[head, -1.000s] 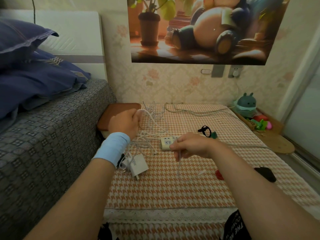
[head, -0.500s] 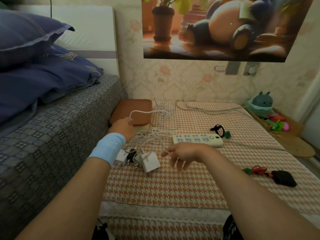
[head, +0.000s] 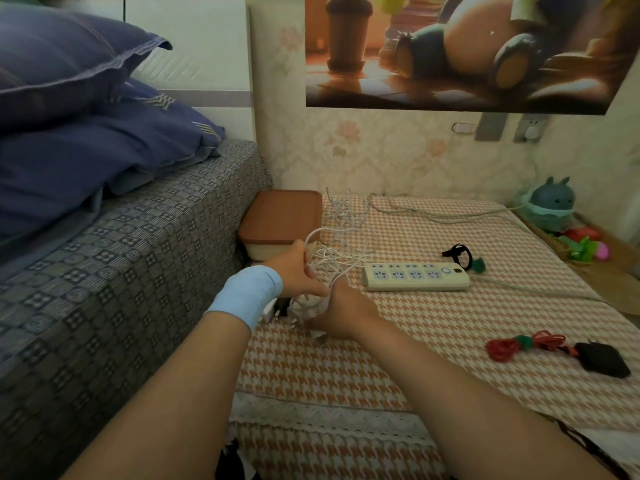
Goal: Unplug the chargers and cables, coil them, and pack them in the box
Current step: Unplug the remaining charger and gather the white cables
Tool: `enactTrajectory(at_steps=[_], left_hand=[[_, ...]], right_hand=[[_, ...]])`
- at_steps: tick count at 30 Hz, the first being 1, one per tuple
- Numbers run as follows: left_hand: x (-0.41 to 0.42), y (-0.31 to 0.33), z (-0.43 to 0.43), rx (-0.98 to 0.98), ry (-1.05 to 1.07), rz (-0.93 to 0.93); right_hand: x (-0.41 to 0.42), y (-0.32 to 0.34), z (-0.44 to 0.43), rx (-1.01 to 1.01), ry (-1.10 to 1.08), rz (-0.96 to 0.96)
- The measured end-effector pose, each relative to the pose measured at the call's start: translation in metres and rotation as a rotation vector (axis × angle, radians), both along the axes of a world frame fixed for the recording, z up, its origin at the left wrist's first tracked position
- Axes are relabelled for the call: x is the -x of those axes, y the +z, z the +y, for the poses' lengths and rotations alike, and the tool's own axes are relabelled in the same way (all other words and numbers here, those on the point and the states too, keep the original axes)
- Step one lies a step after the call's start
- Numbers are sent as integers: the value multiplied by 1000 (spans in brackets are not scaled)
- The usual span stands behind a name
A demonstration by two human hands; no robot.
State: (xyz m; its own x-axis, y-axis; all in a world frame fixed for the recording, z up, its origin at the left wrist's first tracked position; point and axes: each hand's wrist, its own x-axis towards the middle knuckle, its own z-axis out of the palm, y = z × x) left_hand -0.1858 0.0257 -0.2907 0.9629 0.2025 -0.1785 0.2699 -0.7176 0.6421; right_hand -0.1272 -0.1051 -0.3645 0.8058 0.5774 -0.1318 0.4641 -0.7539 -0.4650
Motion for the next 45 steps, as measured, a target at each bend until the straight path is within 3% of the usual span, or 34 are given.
enactTrajectory(at_steps=[2,8,13,16,20,24,29,31,34,36,39,42,45], left_hand=[[-4,-2,-5,-28,-26,-18],[-27,5,-21,-295,-43,-207],[-39,6,-55,-299,-191,-73],[-44,3,-81,-262,-317,52],[-44,-5,-106,-218,-391,104],[-44,-12,-115,-421,-443,227],[-54,-9,-90,-868,-297,266],[-54,-4,-78,-905,-189,287],[-54,-3,-73,-789,-136,349],[-55,-4,-75,-642,-77,277],[-52,-2,-86,-475,-32,-68],[-45,2,-112,-477,-268,-311],[-42,-3,-133,-606,-508,-234]], right_hand=[[-7,8,-9,35,29,49],[-27,45,-71,436,51,45],[-42,46,-121,736,53,123],[-40,41,-132,657,87,166],[-35,29,-131,589,122,-79],[-38,20,-128,570,198,-50],[-49,24,-134,716,174,0],[-52,26,-139,731,144,-2],[-54,21,-139,569,137,-18],[-54,16,-132,488,151,-50],[-54,8,-126,455,136,-13],[-54,8,-128,455,163,20],[-55,13,-130,413,180,65]])
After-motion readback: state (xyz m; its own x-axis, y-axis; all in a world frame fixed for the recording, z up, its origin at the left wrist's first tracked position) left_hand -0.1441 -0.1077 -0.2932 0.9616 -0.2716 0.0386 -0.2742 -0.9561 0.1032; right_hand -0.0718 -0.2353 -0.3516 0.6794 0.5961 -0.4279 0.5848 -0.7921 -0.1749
